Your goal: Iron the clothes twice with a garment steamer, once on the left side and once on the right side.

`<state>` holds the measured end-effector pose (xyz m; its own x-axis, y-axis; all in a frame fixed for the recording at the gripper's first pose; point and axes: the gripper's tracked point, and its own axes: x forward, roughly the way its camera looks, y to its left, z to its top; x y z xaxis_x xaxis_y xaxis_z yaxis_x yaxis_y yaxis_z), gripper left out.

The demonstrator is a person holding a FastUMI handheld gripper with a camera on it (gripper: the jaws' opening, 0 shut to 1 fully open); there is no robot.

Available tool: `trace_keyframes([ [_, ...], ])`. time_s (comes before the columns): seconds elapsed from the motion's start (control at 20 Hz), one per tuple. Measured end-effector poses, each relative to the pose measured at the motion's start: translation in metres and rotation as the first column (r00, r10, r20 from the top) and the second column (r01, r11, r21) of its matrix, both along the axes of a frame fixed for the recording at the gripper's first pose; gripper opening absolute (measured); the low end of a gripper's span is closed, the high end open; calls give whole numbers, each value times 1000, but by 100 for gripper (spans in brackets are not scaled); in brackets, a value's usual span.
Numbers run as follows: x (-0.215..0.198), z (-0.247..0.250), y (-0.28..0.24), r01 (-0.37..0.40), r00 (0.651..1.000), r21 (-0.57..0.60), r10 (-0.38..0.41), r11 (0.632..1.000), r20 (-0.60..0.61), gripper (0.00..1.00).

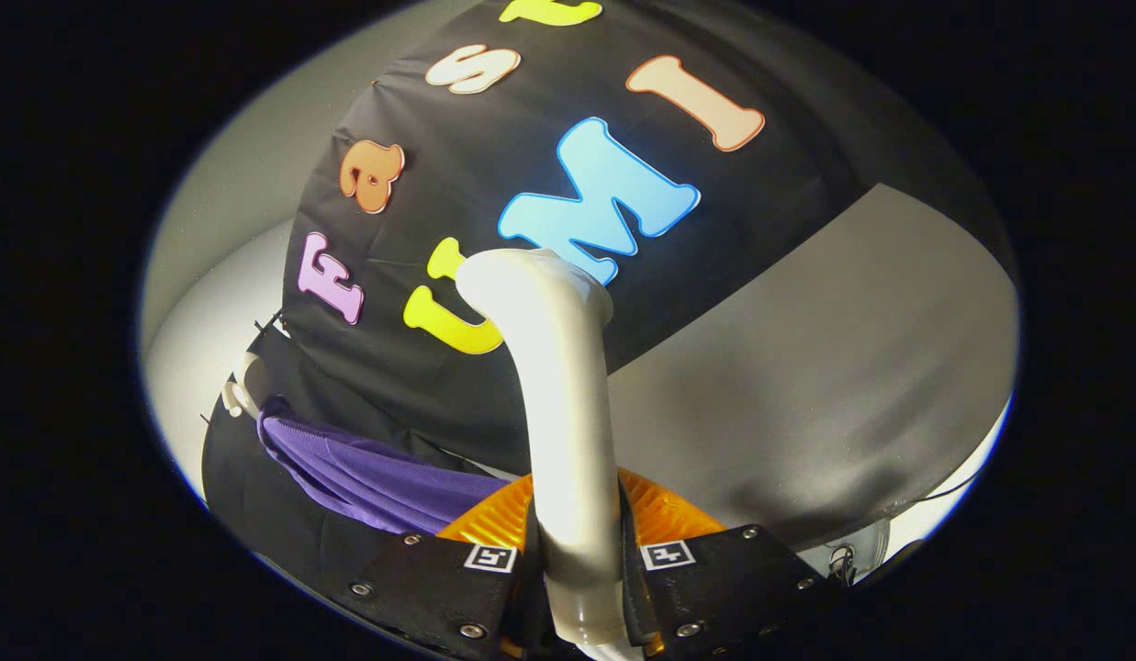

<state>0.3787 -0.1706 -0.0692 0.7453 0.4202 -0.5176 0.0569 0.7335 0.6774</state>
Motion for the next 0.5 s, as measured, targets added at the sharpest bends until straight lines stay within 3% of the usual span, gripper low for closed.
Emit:
trace_keyframes([
  [0.3, -52, 49, 42, 37, 991, -91, -25, 995, 135, 35],
  [0.5, -70, 76, 71, 105, 969, -166, -63, 981, 240, 34],
])
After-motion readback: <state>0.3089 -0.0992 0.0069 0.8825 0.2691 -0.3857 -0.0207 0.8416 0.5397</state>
